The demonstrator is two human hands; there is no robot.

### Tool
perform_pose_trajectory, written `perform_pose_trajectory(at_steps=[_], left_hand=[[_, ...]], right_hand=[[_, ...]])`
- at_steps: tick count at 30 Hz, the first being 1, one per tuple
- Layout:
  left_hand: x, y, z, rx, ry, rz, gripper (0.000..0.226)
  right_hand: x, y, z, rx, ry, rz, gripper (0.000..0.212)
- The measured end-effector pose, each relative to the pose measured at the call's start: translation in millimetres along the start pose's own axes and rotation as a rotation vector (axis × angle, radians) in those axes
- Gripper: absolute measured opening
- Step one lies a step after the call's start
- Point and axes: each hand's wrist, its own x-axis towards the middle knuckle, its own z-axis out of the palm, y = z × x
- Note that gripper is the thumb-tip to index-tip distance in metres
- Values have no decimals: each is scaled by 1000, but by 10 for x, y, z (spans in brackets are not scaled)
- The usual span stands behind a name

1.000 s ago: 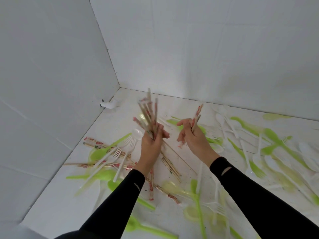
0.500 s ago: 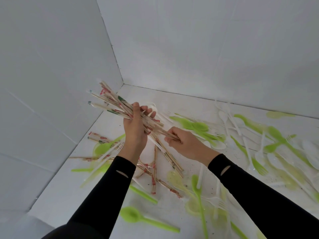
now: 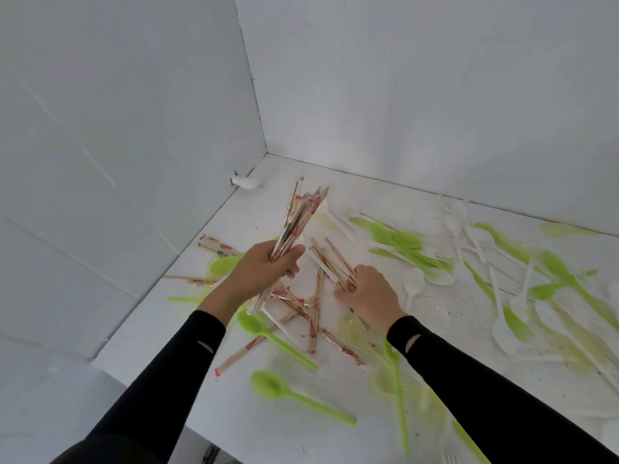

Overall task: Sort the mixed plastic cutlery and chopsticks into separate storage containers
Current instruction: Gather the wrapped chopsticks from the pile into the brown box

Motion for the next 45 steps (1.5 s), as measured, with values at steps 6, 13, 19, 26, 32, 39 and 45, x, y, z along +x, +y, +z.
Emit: perform_pose_trajectory(at_steps=[6, 13, 19, 26, 32, 39, 45], left_hand=[[-254, -130, 16, -158, 102, 14, 22], [-497, -219, 121, -278, 371, 61, 27], [-723, -305, 228, -363, 508, 147, 29], [-849, -455, 264, -448, 569, 176, 6], [-895, -584, 292, -404, 557, 68, 31], [-916, -372, 16, -514, 692, 150, 36], [-888, -422, -135, -505, 664, 112, 45]], right_hand=[[22, -204, 29, -153, -24, 83, 23], [87, -39, -185, -233, 23, 132, 30], [57, 35, -527, 456, -9, 98, 30], [-152, -310, -555, 743, 59, -109, 35], [-254, -470, -222, 129, -121, -398, 20], [-203, -598, 221, -355, -117, -341, 38], [-153, -489, -18, -253, -92, -279, 26]])
